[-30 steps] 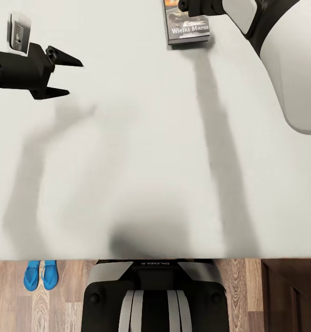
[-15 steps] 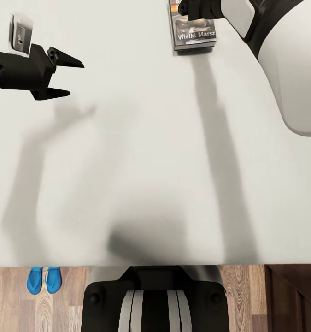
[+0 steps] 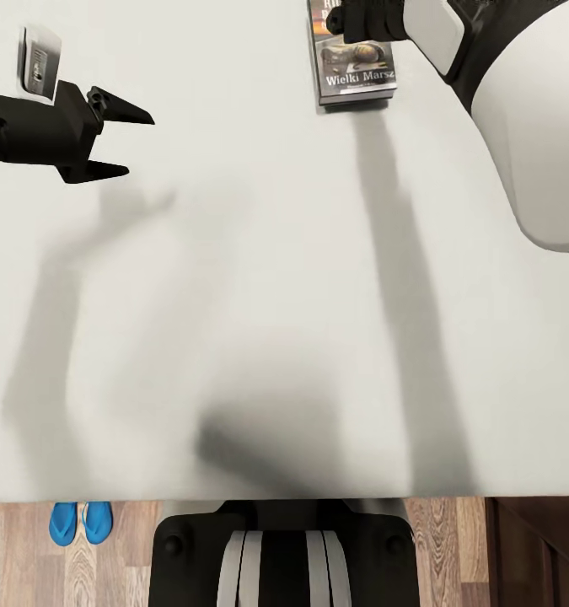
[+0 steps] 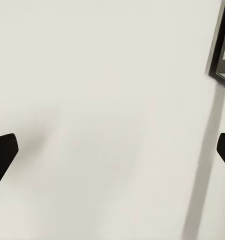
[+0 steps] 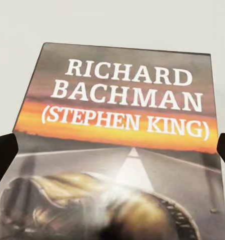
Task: In the bedroom, move the book from the bed onto either nightstand, and place the two sandals side by side next to the bed.
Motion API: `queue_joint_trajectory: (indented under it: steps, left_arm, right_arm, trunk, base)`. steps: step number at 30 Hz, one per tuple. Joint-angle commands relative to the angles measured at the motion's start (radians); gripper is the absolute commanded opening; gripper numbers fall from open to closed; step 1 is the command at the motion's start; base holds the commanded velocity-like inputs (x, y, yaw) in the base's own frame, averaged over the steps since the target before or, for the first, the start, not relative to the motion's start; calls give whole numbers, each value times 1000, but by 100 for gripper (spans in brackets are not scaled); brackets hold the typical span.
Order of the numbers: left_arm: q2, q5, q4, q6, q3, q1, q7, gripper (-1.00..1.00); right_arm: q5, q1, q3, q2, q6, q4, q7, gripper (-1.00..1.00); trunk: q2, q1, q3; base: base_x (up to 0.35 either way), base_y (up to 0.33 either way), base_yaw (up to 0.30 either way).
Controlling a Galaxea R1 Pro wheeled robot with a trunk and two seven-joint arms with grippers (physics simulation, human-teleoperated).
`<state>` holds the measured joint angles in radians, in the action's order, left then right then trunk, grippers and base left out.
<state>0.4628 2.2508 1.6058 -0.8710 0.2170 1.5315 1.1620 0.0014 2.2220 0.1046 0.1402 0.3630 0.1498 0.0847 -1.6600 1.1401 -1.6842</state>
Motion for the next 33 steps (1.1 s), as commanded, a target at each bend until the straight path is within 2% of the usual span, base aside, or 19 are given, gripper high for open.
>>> queue_joint_trajectory:
  steps: [1, 11, 27, 33]
  left_arm:
    - [0, 9, 1, -2, 1, 1, 10, 100]
    - [0, 9, 1, -2, 2, 1, 10, 100]
    - [0, 9, 1, -2, 4, -6, 10, 100]
    - [1, 9, 1, -2, 4, -7, 10, 100]
  right_arm:
    - [0, -3, 8, -1, 3, 1, 4, 100]
    - [1, -59, 7, 0, -70, 1, 14, 100]
    - [2, -87, 7, 0, -81, 1, 15, 100]
    - [2, -88, 9, -1, -81, 1, 15, 100]
  trunk:
    - [0, 0, 0]
    - [0, 0, 0]
    - [0, 0, 0]
    - [0, 0, 0]
  base:
    - [6, 0, 0]
    - [2, 0, 0]
    - [0, 0, 0]
    - [-136, 0, 0]
